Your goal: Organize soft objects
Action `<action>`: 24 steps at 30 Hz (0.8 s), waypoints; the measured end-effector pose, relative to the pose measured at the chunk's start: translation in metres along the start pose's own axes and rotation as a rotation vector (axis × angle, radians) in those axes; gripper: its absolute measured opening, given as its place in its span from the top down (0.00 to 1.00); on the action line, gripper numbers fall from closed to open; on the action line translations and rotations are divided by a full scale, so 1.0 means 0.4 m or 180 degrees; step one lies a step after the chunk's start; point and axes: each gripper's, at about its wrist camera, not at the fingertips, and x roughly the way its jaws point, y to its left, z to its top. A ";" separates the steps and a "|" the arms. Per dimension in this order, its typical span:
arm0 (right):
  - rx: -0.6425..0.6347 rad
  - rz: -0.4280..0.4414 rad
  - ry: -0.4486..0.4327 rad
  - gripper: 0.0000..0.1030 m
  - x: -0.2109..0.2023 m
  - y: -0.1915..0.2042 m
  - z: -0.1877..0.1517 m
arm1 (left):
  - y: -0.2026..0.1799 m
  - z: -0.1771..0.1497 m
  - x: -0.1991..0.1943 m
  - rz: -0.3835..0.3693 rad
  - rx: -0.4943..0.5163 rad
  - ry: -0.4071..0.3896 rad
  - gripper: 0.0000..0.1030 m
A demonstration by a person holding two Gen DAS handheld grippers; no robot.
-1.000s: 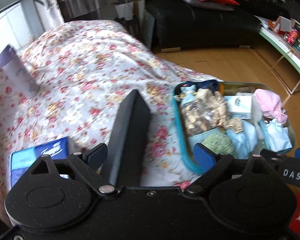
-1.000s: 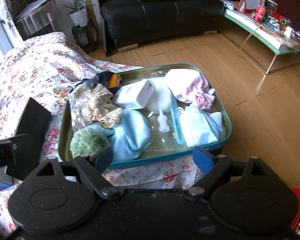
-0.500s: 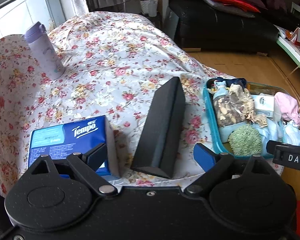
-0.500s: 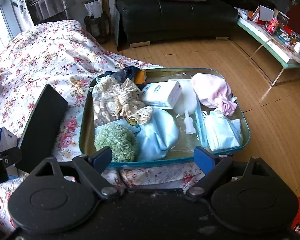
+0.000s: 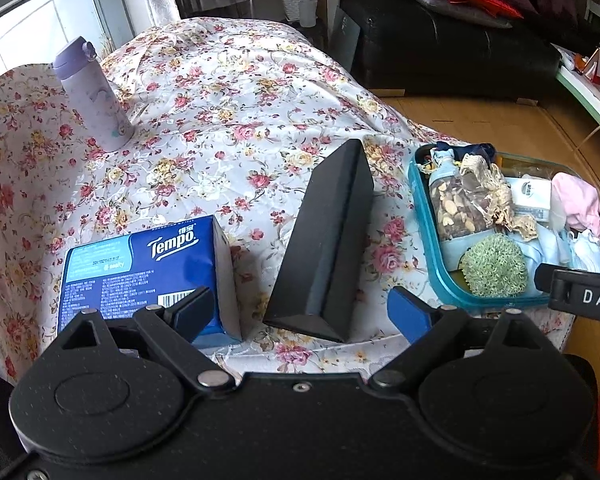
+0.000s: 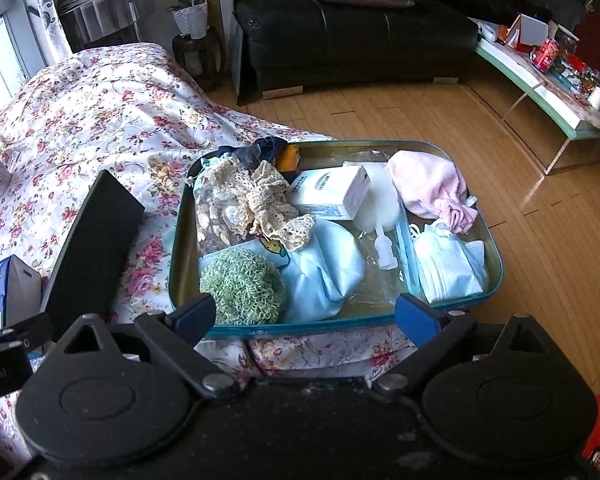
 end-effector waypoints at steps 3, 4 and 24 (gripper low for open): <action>0.0025 -0.0010 0.0013 0.05 0.001 -0.003 -0.001 | -0.003 -0.003 0.000 0.0003 0.0020 0.0011 0.12; 0.0030 -0.0013 0.0015 0.04 0.002 -0.004 -0.002 | -0.004 -0.004 0.000 0.0006 0.0026 0.0014 0.12; 0.0032 0.0000 0.0066 0.04 0.010 0.000 -0.001 | -0.010 -0.010 -0.004 0.0014 0.0071 0.0058 0.12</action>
